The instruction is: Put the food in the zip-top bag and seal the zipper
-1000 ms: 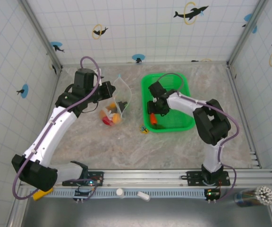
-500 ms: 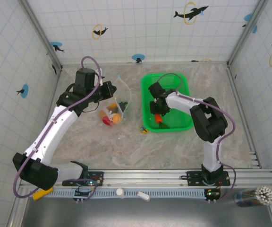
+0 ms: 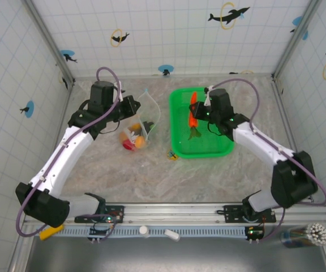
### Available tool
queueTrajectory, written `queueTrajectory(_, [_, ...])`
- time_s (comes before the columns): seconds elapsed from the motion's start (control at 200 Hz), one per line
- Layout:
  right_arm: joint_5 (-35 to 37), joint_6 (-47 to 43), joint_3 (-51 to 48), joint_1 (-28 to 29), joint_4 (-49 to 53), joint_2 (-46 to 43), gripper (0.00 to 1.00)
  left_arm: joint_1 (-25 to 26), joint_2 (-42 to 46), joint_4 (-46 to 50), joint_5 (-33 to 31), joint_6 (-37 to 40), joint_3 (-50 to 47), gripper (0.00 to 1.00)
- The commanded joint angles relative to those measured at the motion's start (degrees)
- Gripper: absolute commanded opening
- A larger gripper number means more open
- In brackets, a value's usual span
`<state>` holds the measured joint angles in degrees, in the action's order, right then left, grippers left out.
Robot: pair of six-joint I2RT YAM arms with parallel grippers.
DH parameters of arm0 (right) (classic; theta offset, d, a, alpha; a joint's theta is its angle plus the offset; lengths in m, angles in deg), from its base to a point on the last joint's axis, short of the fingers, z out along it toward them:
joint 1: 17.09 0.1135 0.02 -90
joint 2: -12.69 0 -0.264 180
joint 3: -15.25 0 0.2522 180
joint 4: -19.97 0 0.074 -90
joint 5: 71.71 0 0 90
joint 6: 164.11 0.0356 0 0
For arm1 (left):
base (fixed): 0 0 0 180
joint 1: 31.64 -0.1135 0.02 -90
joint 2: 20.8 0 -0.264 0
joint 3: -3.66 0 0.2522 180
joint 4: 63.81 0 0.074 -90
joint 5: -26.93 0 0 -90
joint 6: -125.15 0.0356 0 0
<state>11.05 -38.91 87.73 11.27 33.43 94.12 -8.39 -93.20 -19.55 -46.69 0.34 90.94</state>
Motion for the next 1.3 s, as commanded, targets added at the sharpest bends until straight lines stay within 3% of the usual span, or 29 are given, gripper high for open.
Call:
queueTrajectory(0.0, [-3.45, 4.63, -5.9, 0.88, -25.36, -5.8, 0.14, 0.33, 2.44, -1.94, 1.37, -1.7, -1.06, 0.0])
queueTrajectory(0.075, [-2.06, 4.91, -7.71, 2.78, -35.45, -7.96, 0.1, 0.33, 3.35, -2.55, 1.54, -2.06, -2.0, 0.0])
queueTrajectory(0.255, [-1.98, 1.7, -3.92, 8.73, -48.41, -5.37, 0.06, 0.3, 4.34, -3.14, 2.07, -3.05, -2.76, 0.0])
queueTrajectory(0.48, [0.49, -3.48, 1.44, 16.01, -57.48, -0.38, 0.04, -0.15, 4.87, -3.95, 1.98, -3.66, -2.09, 0.0])
queueTrajectory(0.756, [4.13, -2.35, 1.4, 18.91, -69.54, 7.68, 0.02, -0.47, 4.96, -5.14, 2.74, -4.56, -1.31, 0.0])
queueTrajectory(1.096, [-0.75, -10.04, 3.69, 19.67, -69.82, 16.02, 0.0, -0.8, 5.32, -6.43, 4.73, -5.88, -0.18, 0.0])
queueTrajectory(1.296, [6.85, -10.97, 2.18, 20.89, -70.35, 19.76, 0.01, -1.07, 5.95, -7.98, 4.3, -7.26, 0.49, 0.0])
